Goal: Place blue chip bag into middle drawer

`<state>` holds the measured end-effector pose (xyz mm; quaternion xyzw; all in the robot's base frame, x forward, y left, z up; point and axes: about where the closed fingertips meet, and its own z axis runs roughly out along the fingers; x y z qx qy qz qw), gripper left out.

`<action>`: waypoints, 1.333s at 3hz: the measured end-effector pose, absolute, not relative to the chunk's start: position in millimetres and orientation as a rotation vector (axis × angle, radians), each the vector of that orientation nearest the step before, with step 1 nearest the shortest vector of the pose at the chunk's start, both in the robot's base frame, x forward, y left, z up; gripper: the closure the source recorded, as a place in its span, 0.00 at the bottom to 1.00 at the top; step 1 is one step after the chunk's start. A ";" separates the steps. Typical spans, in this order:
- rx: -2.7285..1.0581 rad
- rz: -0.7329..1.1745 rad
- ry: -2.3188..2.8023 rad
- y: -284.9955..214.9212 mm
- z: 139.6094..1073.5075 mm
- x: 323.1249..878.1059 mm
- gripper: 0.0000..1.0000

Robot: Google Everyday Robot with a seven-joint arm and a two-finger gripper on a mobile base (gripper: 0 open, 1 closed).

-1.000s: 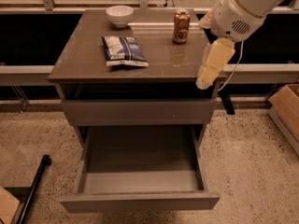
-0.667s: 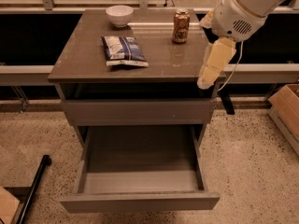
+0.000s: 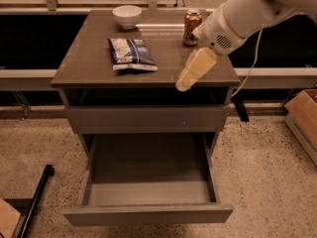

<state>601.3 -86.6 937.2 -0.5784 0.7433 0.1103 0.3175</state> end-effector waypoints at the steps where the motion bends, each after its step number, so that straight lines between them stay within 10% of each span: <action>1: -1.368 0.411 1.958 -57.8 908.6 643.4 0.00; 4: -1.033 0.575 1.942 10.6 860.1 757.5 0.00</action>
Offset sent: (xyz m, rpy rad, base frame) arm 0.1408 0.0730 -0.0790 0.3968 0.0574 -0.2223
